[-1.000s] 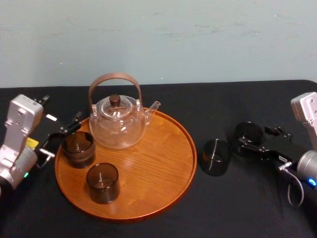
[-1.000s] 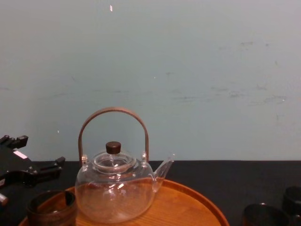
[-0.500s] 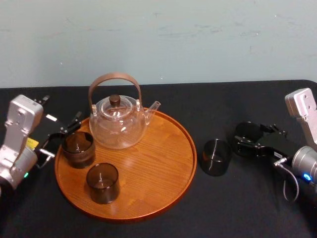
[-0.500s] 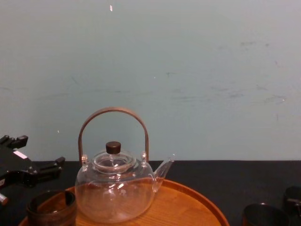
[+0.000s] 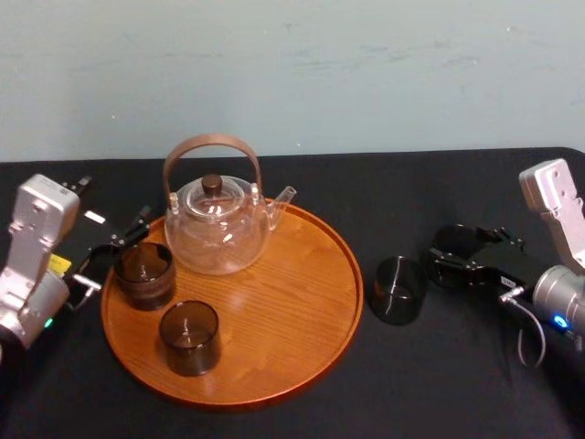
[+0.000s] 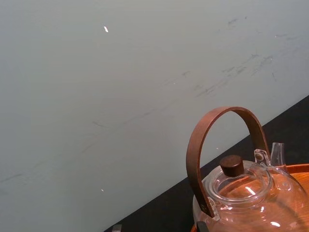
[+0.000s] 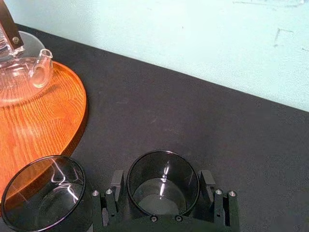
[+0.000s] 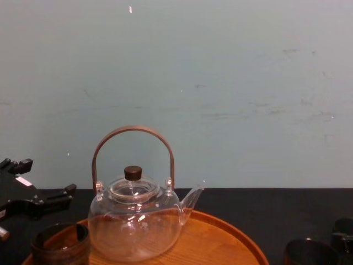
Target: Pick up the glass from the table and place it on the tray.
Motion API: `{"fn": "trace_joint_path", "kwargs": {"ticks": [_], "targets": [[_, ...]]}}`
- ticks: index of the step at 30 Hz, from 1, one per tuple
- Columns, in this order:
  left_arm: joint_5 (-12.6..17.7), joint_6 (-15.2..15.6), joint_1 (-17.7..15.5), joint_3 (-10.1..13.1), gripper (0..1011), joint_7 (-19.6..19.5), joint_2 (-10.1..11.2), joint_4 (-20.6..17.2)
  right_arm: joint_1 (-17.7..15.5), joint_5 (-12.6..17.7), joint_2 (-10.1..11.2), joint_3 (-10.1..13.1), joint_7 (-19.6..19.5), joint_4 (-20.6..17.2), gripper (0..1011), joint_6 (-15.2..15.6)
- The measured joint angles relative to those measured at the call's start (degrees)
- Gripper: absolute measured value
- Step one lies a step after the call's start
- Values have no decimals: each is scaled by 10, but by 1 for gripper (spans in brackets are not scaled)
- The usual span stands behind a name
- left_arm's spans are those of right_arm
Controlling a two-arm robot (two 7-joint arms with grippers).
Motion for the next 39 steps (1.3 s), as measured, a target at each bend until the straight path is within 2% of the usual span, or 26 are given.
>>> {"fn": "trace_joint_path", "kwargs": {"ticks": [7, 20, 25, 39], "targets": [[0, 0, 0, 0, 1001, 0, 0, 0, 4, -9, -2, -2, 2, 4, 1002, 1], [0, 0, 0, 0, 1001, 0, 0, 0, 4, -8, -2, -1, 2, 4, 1000, 1], [0, 0, 0, 0, 1001, 0, 0, 0, 3, -6, -2, -1, 2, 3, 904, 0], [0, 0, 0, 0, 1001, 0, 0, 0, 3, -5, -2, -1, 1, 3, 903, 0]]}}
